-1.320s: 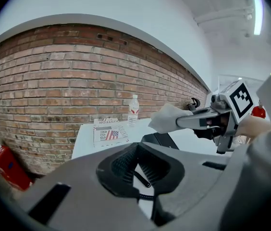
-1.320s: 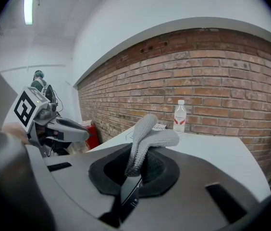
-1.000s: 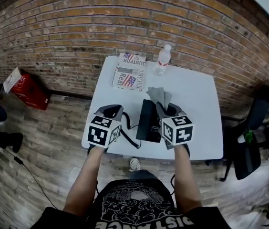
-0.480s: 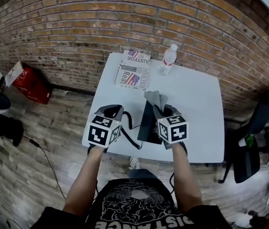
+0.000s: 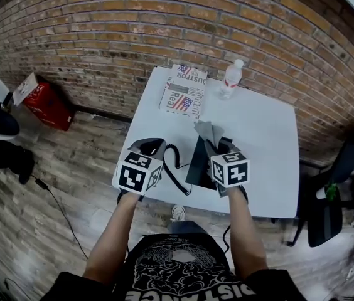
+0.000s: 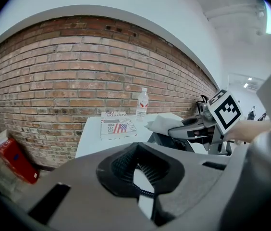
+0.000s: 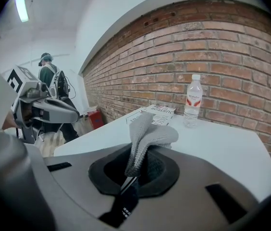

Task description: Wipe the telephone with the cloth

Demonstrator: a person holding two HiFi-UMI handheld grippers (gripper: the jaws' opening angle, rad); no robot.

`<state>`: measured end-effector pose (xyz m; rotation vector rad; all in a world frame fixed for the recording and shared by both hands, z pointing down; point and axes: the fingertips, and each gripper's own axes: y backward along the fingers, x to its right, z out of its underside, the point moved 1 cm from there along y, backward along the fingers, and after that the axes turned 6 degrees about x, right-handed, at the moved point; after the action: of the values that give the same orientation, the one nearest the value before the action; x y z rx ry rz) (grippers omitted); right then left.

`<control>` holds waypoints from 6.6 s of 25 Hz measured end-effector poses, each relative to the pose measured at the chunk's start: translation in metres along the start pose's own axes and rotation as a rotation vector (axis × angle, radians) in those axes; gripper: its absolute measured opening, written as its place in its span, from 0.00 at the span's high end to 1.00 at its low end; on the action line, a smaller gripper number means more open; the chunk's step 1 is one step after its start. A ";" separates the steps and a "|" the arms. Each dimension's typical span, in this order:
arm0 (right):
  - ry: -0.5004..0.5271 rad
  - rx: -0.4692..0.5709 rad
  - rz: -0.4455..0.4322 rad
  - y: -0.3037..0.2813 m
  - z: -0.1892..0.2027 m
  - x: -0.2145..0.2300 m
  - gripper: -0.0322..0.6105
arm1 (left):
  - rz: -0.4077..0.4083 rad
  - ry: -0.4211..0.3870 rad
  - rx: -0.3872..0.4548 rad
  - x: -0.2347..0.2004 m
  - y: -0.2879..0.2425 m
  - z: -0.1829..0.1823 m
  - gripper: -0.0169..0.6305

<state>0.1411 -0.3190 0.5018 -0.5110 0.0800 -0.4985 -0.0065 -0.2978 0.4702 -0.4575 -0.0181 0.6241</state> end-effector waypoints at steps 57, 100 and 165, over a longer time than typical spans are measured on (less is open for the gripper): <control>-0.102 -0.146 -0.019 0.041 0.106 -0.087 0.93 | 0.039 -0.007 -0.031 0.025 0.087 0.057 0.96; -0.016 0.057 0.079 0.071 -0.007 -0.007 0.93 | 0.067 -0.003 -0.029 0.029 0.045 0.040 0.96; 0.094 -0.243 -0.297 -0.045 -0.024 0.004 0.93 | -0.075 0.077 -0.044 -0.024 0.021 0.044 0.96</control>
<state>0.1202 -0.3655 0.5031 -0.7427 0.1571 -0.8094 -0.0445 -0.2789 0.5043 -0.5209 0.0237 0.5327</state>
